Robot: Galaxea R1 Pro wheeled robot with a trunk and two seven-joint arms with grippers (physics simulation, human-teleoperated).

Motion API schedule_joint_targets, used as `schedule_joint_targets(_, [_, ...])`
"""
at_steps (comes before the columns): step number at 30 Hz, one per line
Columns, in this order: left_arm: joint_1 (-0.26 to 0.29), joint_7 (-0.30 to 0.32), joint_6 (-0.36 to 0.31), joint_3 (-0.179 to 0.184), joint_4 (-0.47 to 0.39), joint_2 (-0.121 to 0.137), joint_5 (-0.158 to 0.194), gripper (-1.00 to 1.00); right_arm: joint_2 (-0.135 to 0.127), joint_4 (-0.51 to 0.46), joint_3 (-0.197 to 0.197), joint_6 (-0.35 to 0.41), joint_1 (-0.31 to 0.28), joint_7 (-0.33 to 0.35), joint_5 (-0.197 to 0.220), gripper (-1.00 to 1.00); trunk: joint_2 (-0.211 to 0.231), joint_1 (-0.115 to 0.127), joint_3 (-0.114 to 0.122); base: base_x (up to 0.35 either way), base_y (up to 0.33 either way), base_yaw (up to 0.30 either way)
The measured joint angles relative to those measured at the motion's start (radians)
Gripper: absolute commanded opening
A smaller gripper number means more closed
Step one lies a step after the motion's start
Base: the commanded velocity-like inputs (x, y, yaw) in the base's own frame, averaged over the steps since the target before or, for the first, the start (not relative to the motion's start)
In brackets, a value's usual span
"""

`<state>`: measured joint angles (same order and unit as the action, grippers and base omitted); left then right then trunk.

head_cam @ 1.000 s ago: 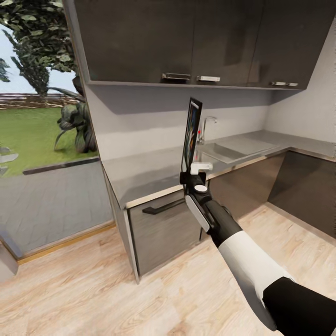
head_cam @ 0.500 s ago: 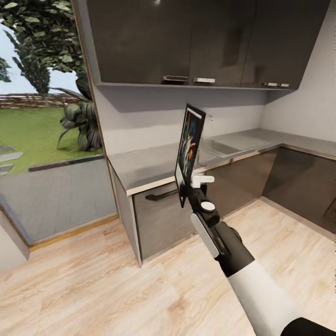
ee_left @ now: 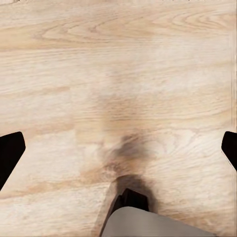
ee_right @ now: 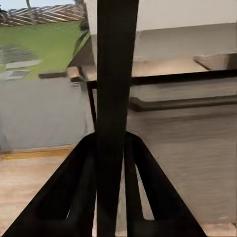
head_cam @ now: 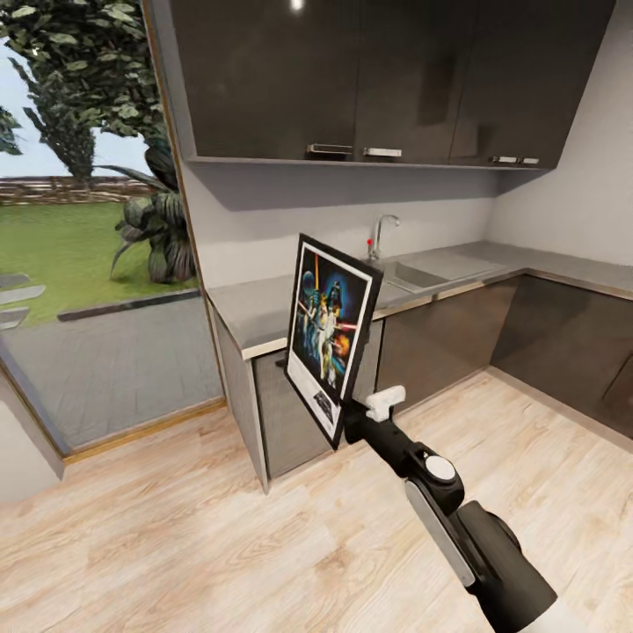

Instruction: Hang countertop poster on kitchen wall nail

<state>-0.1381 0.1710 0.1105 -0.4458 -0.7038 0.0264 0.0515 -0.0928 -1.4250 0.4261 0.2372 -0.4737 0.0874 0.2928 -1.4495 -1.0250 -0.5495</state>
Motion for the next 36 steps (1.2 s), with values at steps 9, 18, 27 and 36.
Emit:
schedule_joint_targets(9, [0.000,0.142,0.001,0.003,0.000,0.040,-0.004,1.00,-0.085,0.011,0.000,-0.068,0.126,0.331,-0.008,-1.00,0.000,0.000,0.000,-0.001,0.000,0.000])
schedule_joint_targets(18, [0.000,0.281,0.002,0.004,0.004,0.078,-0.005,1.00,-0.103,0.027,0.001,-0.097,0.159,0.433,-0.006,-1.00,0.000,0.000,0.000,0.000,0.000,0.000])
schedule_joint_targets(27, [0.000,0.296,0.001,0.004,0.005,0.081,-0.005,1.00,-0.101,0.071,0.001,-0.097,0.162,0.442,-0.005,-1.00,0.000,0.000,0.000,0.000,0.000,0.000])
schedule_joint_targets(36, [0.000,0.296,0.000,0.005,0.005,0.081,-0.005,1.00,-0.100,0.071,0.001,-0.097,0.162,0.442,-0.005,-1.00,0.056,0.031,0.025,0.000,0.000,0.000])
